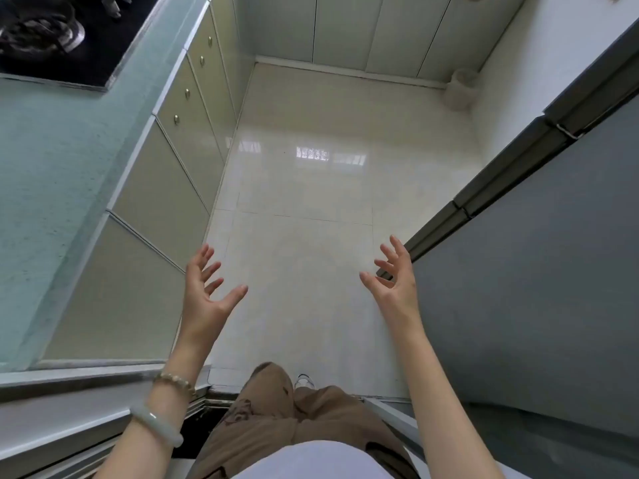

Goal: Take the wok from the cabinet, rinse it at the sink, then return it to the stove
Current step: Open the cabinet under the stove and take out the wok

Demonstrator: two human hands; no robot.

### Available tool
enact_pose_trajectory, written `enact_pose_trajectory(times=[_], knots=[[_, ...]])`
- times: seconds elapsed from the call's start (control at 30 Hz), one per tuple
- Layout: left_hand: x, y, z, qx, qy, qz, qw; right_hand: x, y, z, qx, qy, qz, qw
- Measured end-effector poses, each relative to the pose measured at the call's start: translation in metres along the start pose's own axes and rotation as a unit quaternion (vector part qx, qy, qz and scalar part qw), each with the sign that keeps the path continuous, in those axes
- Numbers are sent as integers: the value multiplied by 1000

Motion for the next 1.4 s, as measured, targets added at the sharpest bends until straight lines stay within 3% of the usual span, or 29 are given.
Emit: enact_pose_trajectory(times=[0.27,0.97,1.4], knots=[[-40,-19,-1,-2,5,10,1000,-39,0,8,-6,-3,-1,1000],[-279,-97,-34,-6,-25,74,997,-243,-60,56,25,14,-41,999],[-405,-223,-60,-16,-23,41,999,-414,-23,57,35,-1,-39,999]])
Point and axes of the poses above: each hand's wrist, its own x-axis away from the middle knuckle, its own y-axis out of the back of the hand, z = x × y, the point moved 9 cm from there along -x, towards the middle knuckle, and after that the axes turned 4 degrees about -z, right-handed, at the moved point
